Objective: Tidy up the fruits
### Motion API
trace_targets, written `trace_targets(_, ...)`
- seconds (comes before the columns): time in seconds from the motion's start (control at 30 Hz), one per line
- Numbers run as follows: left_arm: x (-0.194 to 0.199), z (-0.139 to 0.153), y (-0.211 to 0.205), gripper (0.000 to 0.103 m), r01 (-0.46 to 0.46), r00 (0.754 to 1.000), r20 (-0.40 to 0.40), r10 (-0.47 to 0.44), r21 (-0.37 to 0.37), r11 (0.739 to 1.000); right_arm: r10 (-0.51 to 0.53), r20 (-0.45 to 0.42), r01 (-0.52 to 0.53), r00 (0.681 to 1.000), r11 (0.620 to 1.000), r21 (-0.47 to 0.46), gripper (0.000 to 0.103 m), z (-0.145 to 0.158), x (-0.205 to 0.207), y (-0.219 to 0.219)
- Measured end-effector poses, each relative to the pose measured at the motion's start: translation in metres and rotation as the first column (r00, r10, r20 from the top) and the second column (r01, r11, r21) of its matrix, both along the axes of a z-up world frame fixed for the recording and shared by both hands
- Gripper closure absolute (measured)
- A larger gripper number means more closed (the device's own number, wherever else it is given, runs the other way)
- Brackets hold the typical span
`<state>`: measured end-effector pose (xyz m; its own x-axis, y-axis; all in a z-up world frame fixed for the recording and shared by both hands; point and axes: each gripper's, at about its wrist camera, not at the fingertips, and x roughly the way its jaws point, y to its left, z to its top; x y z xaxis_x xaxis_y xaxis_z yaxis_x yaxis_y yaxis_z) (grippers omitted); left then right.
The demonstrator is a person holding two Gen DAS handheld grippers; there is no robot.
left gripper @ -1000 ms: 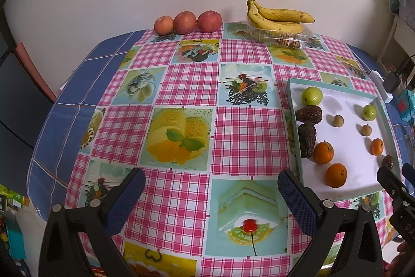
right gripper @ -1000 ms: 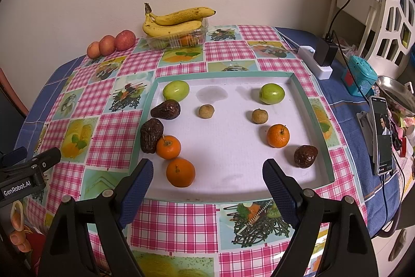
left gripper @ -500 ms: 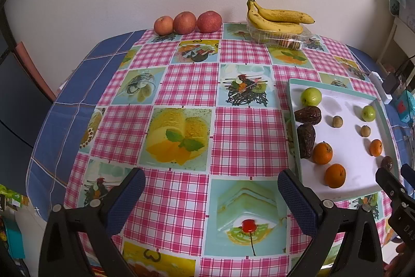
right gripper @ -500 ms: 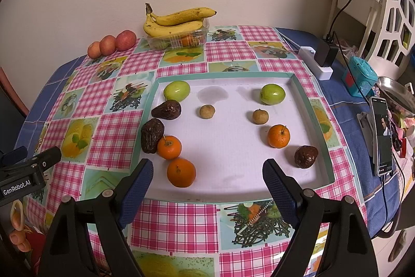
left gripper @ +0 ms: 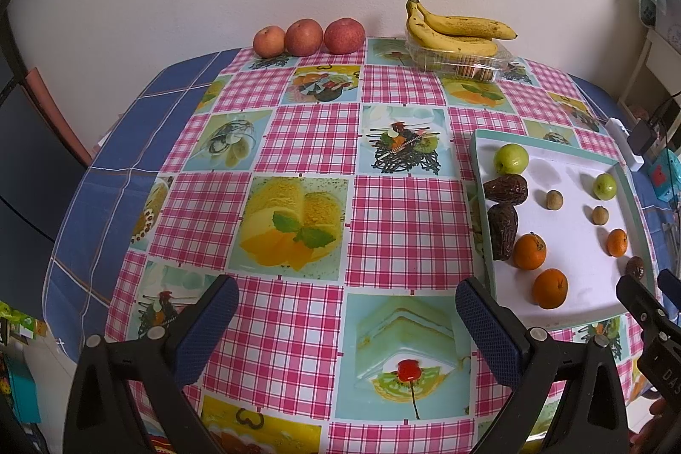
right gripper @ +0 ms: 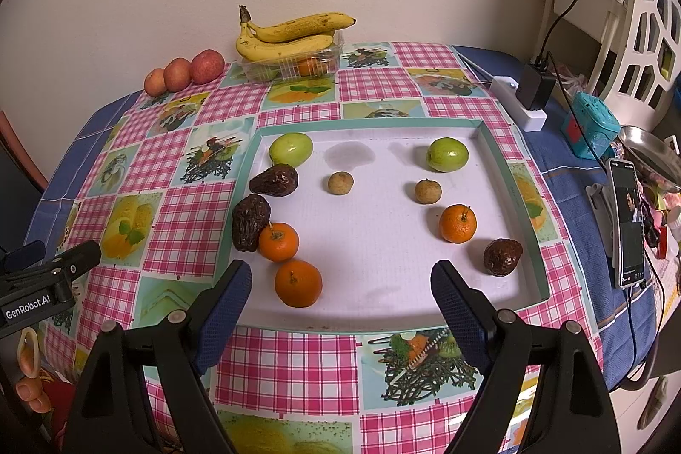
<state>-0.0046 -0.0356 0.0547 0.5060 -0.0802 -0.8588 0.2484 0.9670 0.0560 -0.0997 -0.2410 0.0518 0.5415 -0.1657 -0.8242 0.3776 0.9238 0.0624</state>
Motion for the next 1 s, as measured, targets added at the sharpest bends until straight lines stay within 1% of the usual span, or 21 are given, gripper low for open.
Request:
trace_targets(0.73, 0.0008, 0.0006, 0.0012, 0.000, -0.005, 1.000, 0.002, 0.005, 0.002, 1.000, -0.001, 0.000, 0.001, 1.000, 1.000, 0.000, 0.016, 0.0000, 0.0001, 0.0000)
trace_targets(1.0, -0.0007, 0.0007, -0.0011, 0.000, -0.023, 1.000, 0.002, 0.023, 0.005, 1.000, 0.000, 0.000, 0.000, 1.000, 1.000, 0.000, 0.016, 0.0000, 0.0001, -0.0004)
